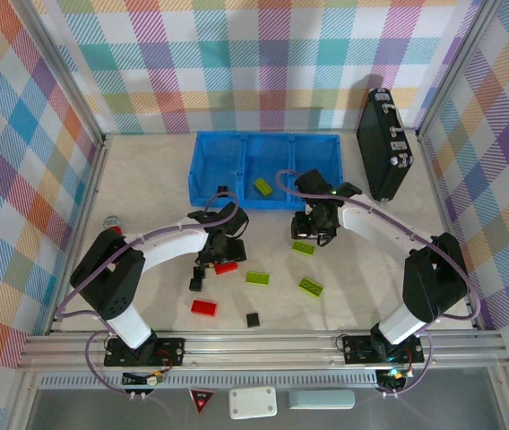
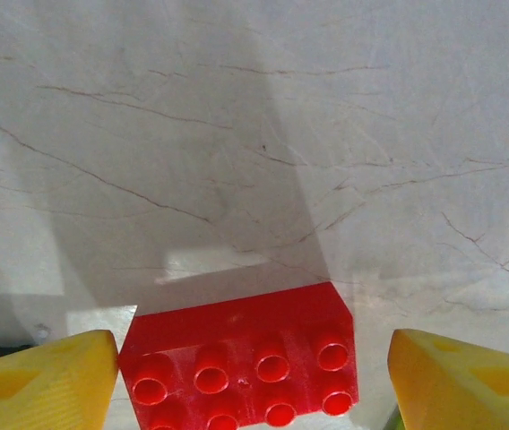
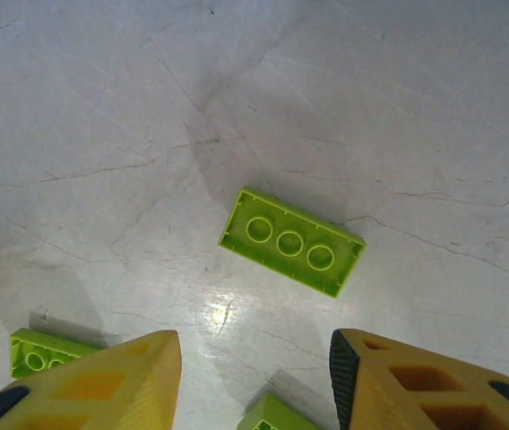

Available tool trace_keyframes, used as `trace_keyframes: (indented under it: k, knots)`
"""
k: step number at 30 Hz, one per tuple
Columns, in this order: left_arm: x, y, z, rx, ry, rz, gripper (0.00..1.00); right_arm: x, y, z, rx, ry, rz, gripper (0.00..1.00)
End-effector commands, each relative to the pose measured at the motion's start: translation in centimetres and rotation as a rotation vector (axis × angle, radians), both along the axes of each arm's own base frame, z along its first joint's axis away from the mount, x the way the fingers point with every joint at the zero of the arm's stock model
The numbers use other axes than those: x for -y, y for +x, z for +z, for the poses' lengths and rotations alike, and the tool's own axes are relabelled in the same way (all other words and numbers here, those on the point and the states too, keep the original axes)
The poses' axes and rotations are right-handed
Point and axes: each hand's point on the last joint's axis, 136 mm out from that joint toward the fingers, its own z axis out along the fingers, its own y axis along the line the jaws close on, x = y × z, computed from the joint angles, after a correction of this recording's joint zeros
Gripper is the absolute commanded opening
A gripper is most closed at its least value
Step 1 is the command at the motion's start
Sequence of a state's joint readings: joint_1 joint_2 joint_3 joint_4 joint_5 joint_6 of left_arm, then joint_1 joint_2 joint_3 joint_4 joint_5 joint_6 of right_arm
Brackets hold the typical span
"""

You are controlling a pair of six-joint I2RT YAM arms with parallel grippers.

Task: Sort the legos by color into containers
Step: Pick up the lego from the middle-left of the table.

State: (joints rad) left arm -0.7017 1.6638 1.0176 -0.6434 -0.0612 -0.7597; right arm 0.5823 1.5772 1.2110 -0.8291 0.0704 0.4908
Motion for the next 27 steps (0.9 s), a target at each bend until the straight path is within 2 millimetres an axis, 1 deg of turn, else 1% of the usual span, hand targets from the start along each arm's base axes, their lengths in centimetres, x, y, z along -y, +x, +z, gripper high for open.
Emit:
trace_keyframes:
  k: [1,7,13,21,27]
  knots:
    - [0.0,-1.0,-1.5,-0.043,0.012,0.004,0.78,0.2,-0.2,0.4,0.014,0.009,-0.017,0.49]
    - [0.1,-1.3,-2.3,-0.06,0.019,0.0,0.77,0.2,-0.4,0.3,0.011,0.008,-0.019,0.49]
    - [0.3,-1.3,-2.1,-0.052,0.019,-0.008,0.74,0.4,-0.6,0.3,0.012,0.009,-0.022,0.49]
    - [0.5,-1.1,-1.4,-0.037,0.014,-0.02,0.67,0.4,-0.7,0.1,0.009,0.013,-0.025,0.49]
    - [0.9,-0.4,0.3,-0.001,0.01,-0.042,0.65,0.7,-0.8,0.2,0.018,0.007,-0.029,0.48]
